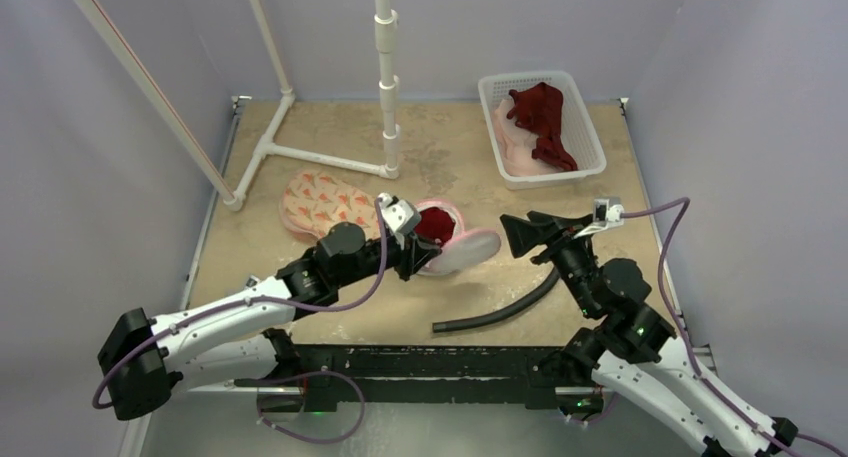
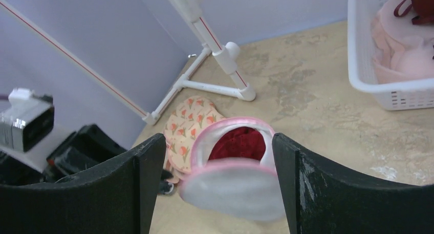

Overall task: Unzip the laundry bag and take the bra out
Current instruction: Open the laundry bag at the center of the board, then pick up the bra from the laundry bag.

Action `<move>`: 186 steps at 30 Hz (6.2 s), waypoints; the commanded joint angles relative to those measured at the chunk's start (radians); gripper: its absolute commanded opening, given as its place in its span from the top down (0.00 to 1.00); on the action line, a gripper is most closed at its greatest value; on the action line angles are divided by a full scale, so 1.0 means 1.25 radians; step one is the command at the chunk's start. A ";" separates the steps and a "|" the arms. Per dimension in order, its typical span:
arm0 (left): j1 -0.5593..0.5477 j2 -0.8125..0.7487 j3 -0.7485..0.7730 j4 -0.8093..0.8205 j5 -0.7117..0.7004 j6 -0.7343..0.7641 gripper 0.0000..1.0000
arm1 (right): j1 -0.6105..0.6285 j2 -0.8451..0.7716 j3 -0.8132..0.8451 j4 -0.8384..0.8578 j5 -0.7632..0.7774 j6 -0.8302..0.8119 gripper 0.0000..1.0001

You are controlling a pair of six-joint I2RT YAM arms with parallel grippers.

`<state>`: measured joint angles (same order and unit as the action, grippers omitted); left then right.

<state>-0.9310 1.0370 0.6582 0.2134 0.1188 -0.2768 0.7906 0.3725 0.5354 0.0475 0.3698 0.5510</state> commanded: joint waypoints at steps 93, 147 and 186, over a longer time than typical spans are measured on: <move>-0.017 0.073 -0.180 0.091 -0.465 -0.446 1.00 | -0.215 0.489 -0.113 0.223 -0.348 -0.002 0.68; -0.018 0.005 0.076 -0.158 -0.286 -0.161 0.44 | -0.215 0.340 -0.198 0.249 -0.356 -0.030 1.00; 0.028 0.347 0.237 -0.298 -0.357 -0.195 0.40 | -0.215 0.336 -0.210 0.266 -0.383 -0.031 1.00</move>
<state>-0.9089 1.4677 0.9276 -0.2024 -0.3649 -0.5137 0.5243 0.8043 0.2630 0.3496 -0.0975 0.5198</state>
